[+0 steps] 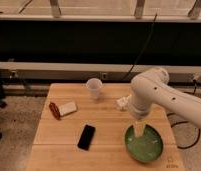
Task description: Push the eraser across the table
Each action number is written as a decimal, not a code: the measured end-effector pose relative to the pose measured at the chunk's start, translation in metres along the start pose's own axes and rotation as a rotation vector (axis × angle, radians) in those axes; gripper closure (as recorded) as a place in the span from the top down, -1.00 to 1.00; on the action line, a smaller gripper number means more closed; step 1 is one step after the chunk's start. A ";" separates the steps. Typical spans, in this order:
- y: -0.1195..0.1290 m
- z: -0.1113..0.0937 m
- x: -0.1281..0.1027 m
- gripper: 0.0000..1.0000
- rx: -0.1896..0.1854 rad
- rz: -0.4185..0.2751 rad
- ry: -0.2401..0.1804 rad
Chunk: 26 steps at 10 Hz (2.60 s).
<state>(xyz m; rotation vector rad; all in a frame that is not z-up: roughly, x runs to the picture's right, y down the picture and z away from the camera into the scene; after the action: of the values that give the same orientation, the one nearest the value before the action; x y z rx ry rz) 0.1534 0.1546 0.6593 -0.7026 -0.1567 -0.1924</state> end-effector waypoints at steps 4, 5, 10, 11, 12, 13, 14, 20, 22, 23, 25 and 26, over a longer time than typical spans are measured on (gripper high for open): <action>-0.001 0.004 -0.007 0.60 -0.005 -0.011 0.000; -0.001 0.004 -0.008 0.60 -0.006 -0.014 0.001; -0.003 0.007 -0.014 0.60 -0.011 -0.028 0.004; -0.003 0.008 -0.015 0.60 -0.012 -0.030 0.004; -0.004 0.008 -0.016 0.60 -0.012 -0.032 0.003; -0.004 0.008 -0.017 0.60 -0.013 -0.033 0.004; -0.004 0.009 -0.018 0.60 -0.014 -0.036 0.005; -0.006 0.012 -0.027 0.60 -0.018 -0.057 0.007; -0.007 0.012 -0.028 0.60 -0.018 -0.060 0.007; -0.007 0.013 -0.030 0.60 -0.019 -0.064 0.008; -0.008 0.014 -0.032 0.60 -0.021 -0.070 0.008; -0.008 0.014 -0.033 0.60 -0.021 -0.072 0.008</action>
<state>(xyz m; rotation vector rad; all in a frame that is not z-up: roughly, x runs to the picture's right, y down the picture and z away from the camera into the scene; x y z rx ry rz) 0.1181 0.1617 0.6678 -0.7175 -0.1724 -0.2661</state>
